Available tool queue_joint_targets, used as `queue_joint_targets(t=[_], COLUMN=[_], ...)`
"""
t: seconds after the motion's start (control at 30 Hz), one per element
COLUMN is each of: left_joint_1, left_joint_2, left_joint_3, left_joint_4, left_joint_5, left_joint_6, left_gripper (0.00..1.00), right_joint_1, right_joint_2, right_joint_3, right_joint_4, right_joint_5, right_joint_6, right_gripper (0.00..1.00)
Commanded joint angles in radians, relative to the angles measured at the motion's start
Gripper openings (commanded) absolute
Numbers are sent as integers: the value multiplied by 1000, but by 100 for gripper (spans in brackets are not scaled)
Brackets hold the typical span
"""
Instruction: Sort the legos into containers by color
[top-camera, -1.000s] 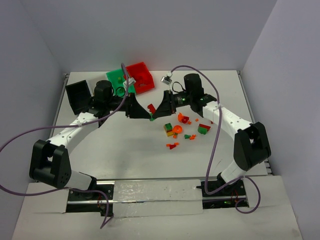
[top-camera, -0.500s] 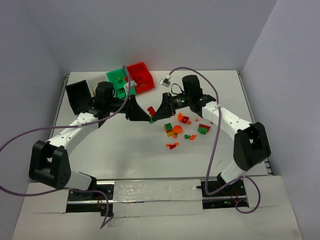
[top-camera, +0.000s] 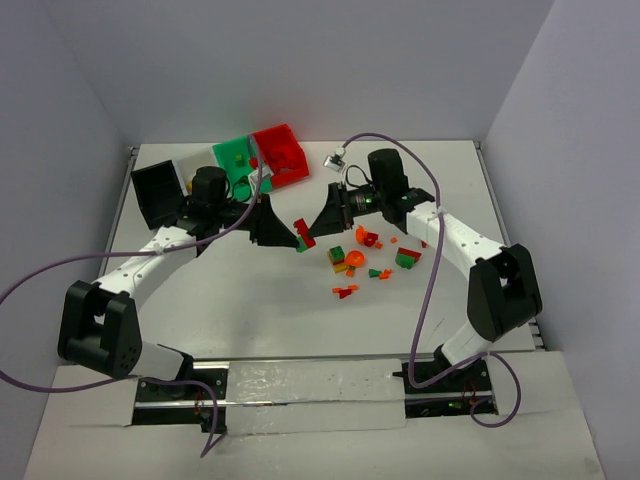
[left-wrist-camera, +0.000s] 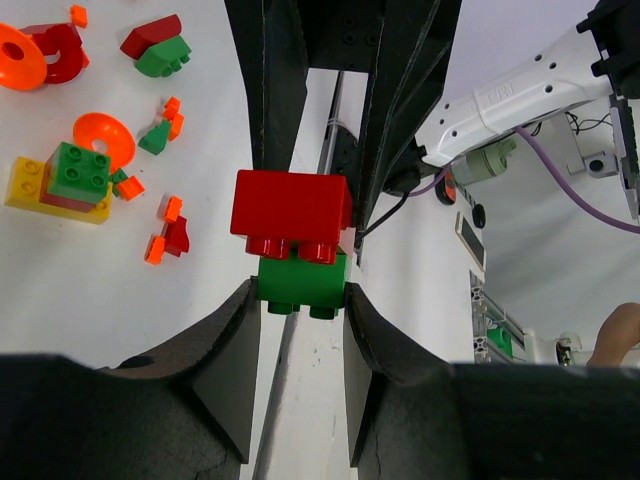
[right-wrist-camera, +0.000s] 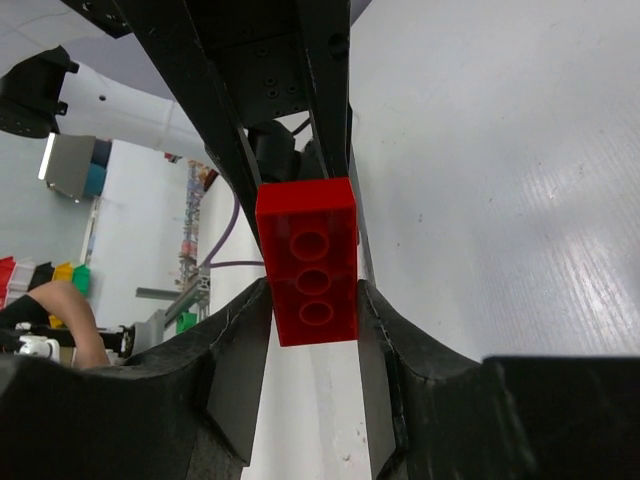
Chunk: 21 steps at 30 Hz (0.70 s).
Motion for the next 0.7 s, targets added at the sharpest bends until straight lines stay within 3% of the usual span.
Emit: queue_joint_targets(t=[0.0,0.1,0.17,0.23,0.37,0.67], left_joint_1=[2,2,2,2,4,-1], left_joint_2=[-35,-29,-27,-24,-24,-13], left_joint_3=[3,7,10,10,11,14], left_joint_4=[5,8,12,23,25,62], left_joint_5=[30,34,34,35,34,32], left_joint_6=[22,18,13,6,-3,-30], left_gripper=[0,0,0,0,0,0], right_joint_1=[-4,-3,-2,2,4,15], right_joint_2=[-19,-16,-13,-9,-2,11], right_joint_3=[37,46,50,54,65,69], right_joint_4=[-8,-33,-39,-51,-61,-48], right_joint_5=[5,10,13,19,16,12], right_joint_6=[-13,-27,-27,-32,-39,-40], right_gripper=[42,51,67,75,74,55])
